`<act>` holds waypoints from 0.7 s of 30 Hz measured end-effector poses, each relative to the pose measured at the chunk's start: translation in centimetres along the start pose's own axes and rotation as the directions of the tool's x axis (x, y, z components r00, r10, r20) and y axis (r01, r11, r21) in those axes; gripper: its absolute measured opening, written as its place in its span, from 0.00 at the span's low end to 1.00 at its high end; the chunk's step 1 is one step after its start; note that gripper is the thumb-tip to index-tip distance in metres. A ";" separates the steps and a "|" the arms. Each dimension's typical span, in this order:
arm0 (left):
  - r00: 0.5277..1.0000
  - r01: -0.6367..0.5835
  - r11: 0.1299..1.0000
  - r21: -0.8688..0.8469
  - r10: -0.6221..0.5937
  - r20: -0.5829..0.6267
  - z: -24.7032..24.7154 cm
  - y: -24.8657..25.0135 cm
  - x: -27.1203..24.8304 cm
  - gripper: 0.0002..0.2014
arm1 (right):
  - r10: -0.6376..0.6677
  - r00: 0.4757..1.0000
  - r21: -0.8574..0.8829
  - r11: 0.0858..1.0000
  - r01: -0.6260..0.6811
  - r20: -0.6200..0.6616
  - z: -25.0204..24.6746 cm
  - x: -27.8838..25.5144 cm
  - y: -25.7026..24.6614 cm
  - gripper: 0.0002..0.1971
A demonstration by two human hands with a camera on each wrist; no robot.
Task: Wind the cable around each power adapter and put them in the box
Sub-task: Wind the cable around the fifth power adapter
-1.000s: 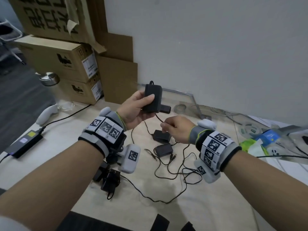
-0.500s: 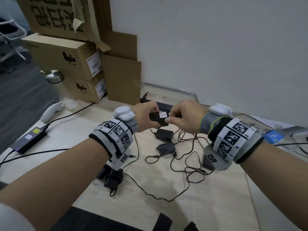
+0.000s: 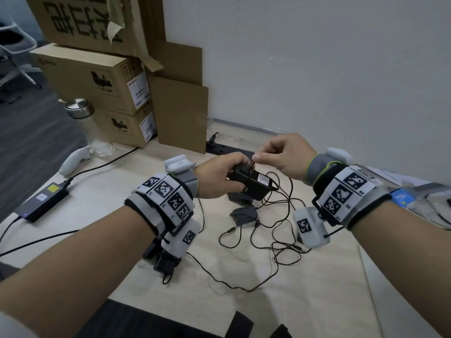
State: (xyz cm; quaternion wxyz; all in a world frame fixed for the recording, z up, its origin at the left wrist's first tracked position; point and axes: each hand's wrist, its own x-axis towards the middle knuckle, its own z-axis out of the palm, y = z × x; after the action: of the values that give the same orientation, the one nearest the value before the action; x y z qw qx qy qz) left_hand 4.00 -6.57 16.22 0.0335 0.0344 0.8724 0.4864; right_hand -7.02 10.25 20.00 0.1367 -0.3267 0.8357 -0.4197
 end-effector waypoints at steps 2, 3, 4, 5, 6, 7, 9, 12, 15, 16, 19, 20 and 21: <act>1.000 -0.008 0.992 -0.126 0.009 0.010 0.2 0.1 -0.2 0.19 | 0.073 0.997 0.082 0.994 -0.074 0.014 0.3 -0.3 0.5 0.10; 1.000 -0.011 0.983 -0.183 0.012 0.004 0.3 0.2 -0.4 0.19 | 0.103 0.994 0.122 0.987 -0.105 0.020 0.6 -0.4 0.8 0.10; 1.000 -0.003 0.974 -0.225 0.001 -0.009 0.3 0.1 -0.4 0.18 | 0.127 0.992 0.173 0.976 -0.129 0.025 0.9 -0.6 1.0 0.10; 1.000 0.007 0.966 -0.258 -0.014 -0.024 0.3 0.0 -0.5 0.17 | 0.152 0.988 0.236 0.960 -0.153 0.024 1.3 -0.7 1.2 0.11; 0.999 0.020 0.954 -0.300 -0.033 -0.040 0.3 -0.2 -0.5 0.17 | 0.183 0.983 0.303 0.936 -0.180 0.019 1.6 -0.7 1.4 0.10; 0.997 0.037 0.929 -0.367 -0.061 -0.053 0.3 -0.4 -0.5 0.16 | 0.227 0.974 0.362 0.907 -0.217 0.013 1.9 -0.7 1.7 0.09; 0.993 0.055 0.810 -0.584 -0.107 -0.054 0.4 -0.4 -0.5 0.15 | 0.305 0.952 0.427 0.858 -0.284 0.021 2.3 -1.0 2.2 0.10; 0.984 0.011 0.614 -0.789 -0.145 -0.099 0.5 0.1 -0.3 0.17 | 0.302 0.951 0.387 0.871 -0.303 0.065 3.2 -1.7 2.7 0.14; 0.968 -0.055 0.571 -0.819 -0.170 -0.184 0.8 0.0 0.2 0.17 | 0.297 0.954 0.311 0.903 -0.297 0.050 4.3 -2.1 2.7 0.11; 0.957 -0.067 0.574 -0.816 -0.195 -0.216 1.0 -0.1 0.3 0.16 | 0.302 0.953 0.294 0.908 -0.299 0.038 4.5 -2.2 2.7 0.12; 0.891 -0.077 0.638 -0.766 -0.300 -0.340 1.2 -0.4 0.4 0.12 | 0.294 0.956 0.166 0.942 -0.293 0.013 5.2 -2.5 2.6 0.11; 0.863 -0.062 0.701 -0.711 -0.319 -0.391 1.2 -0.6 0.4 0.12 | 0.278 0.960 0.090 0.956 -0.278 0.015 5.4 -2.7 2.5 0.10; 0.836 -0.036 0.774 -0.633 -0.324 -0.443 1.2 -1.0 0.5 0.12 | 0.251 0.968 0.008 0.968 -0.252 0.028 5.5 -2.8 2.4 0.10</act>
State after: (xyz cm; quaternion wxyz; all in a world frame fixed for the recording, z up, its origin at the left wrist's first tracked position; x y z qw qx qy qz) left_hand 3.57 -6.00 14.75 -0.1597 -0.1836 0.6387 0.7300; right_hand -3.20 9.83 14.61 0.2016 -0.2228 0.8661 -0.3994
